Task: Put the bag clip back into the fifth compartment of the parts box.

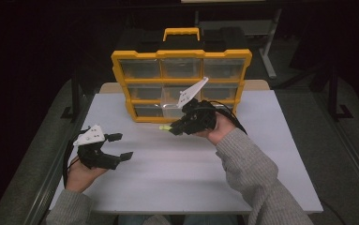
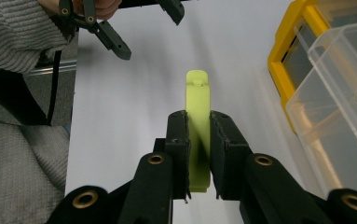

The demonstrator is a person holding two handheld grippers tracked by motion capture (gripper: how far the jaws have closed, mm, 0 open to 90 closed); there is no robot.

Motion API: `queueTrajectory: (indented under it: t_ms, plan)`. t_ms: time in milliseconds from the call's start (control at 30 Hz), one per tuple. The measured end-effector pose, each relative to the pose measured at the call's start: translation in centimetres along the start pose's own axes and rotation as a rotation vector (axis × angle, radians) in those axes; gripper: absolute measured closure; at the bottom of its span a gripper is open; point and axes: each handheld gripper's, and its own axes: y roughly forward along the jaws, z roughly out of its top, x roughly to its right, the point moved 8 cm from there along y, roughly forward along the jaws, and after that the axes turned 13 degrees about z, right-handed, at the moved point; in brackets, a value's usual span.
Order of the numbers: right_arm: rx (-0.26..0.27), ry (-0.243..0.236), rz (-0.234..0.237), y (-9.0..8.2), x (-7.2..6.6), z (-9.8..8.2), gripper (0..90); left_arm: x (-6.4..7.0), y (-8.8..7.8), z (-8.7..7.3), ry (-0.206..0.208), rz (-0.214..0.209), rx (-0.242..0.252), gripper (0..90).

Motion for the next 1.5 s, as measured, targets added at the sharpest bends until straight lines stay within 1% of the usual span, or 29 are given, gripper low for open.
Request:
queueTrajectory:
  t_ms: [333, 367, 567, 700, 800, 833, 967, 1000, 1300, 1500]
  plan:
    - [-0.001, -0.013, -0.010, -0.9, 0.2, 1.1, 76.9, 0.0, 0.0, 0.0, -0.006, -0.002, 0.003, 18.4]
    - [-0.001, -0.020, -0.013, -1.0, 0.3, 1.2, 76.9, 0.0, 0.0, 0.0, -0.004, -0.001, 0.003, 18.4]
    - [0.018, -0.026, -0.023, -1.9, 0.5, 2.2, 76.9, 0.0, 0.0, 0.0, -0.003, -0.002, 0.003, 18.4]
    - [0.019, -0.038, -0.031, -2.6, 0.6, 2.8, 77.0, 0.0, 0.0, 0.0, -0.004, -0.002, 0.003, 18.4]
    - [0.017, -0.038, -0.037, -3.0, 0.8, 3.2, 77.0, 0.0, 0.0, 0.1, -0.016, -0.003, 0.010, 18.4]
    - [0.017, -0.041, -0.039, -3.1, 0.8, 3.3, 77.0, -0.1, -0.1, 0.0, -0.007, 0.000, 0.003, 18.4]
    - [0.017, -0.042, -0.046, -3.6, 1.0, 3.7, 77.0, -0.1, -0.2, 0.0, -0.005, 0.001, 0.004, 18.4]
    - [0.017, -0.048, -0.047, -3.7, 1.1, 3.8, 76.9, -0.1, -0.2, 0.0, -0.005, 0.000, 0.004, 18.4]
    - [0.021, -0.046, -0.069, -5.0, 1.8, 4.6, 77.0, -0.1, -0.2, 0.0, -0.005, 0.000, 0.003, 18.4]
    - [0.023, -0.037, -0.092, -5.9, 2.8, 4.9, 76.9, -0.1, -0.2, 0.0, -0.006, -0.001, 0.003, 18.4]
